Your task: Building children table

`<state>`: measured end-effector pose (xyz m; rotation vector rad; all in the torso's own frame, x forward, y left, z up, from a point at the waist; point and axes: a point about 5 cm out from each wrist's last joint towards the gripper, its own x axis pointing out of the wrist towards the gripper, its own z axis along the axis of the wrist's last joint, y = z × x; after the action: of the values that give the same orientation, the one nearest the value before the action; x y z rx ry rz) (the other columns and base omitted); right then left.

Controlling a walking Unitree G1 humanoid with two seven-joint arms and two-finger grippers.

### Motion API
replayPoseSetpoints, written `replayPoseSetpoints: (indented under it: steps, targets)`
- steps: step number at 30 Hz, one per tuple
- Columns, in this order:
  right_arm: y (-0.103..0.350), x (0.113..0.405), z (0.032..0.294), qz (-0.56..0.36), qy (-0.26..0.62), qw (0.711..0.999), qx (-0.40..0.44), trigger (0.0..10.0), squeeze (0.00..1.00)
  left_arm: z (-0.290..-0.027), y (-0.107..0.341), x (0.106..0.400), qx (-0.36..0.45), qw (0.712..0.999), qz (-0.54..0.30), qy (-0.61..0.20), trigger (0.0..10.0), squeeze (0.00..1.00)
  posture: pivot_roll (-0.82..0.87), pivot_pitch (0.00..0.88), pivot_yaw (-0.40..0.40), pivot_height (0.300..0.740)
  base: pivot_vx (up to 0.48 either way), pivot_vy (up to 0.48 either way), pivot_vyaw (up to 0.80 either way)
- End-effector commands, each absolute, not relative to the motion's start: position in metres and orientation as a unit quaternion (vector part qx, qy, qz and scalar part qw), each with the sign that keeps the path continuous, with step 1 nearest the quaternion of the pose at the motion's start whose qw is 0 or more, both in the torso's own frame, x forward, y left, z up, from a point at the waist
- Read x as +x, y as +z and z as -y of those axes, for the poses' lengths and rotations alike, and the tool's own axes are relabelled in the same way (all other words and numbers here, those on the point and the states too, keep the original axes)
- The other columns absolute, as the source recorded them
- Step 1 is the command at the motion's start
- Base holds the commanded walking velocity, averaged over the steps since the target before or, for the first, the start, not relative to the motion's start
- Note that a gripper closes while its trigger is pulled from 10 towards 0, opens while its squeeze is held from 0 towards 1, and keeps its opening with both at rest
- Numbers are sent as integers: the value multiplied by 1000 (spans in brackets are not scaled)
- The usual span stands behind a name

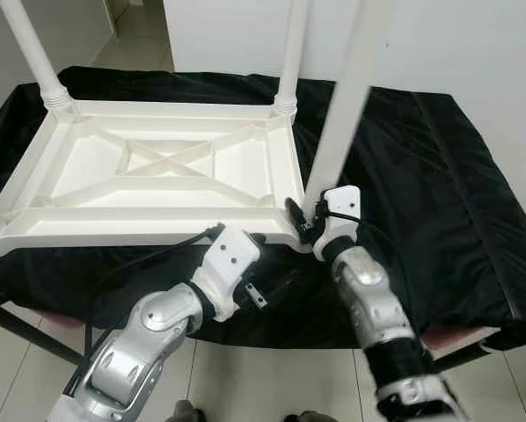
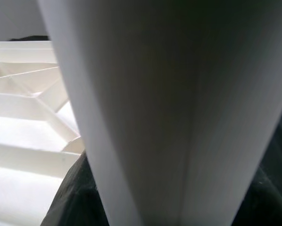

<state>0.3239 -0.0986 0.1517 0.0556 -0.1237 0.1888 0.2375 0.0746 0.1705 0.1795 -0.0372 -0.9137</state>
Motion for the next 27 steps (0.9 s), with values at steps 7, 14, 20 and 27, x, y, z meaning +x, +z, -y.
replayPoseSetpoints:
  steps: [7,14,20,27]
  targets:
    - [145,313,88,35,36,998,37,10000,0,-71,167,235,88,888,13,-450,10000,0,-117,95,-13,740,0,0,0]
    - [150,312,88,44,52,997,34,10000,753,-70,167,237,89,890,15,-447,10000,0,-116,99,-21,740,0,0,0]
    - [155,307,88,65,68,995,31,10000,1000,-71,167,238,90,894,17,-438,10000,0,-116,105,-22,740,0,0,0]
    - [157,296,98,86,103,991,20,10000,0,-73,170,243,94,908,25,-408,10000,0,-123,122,-22,740,0,0,0]
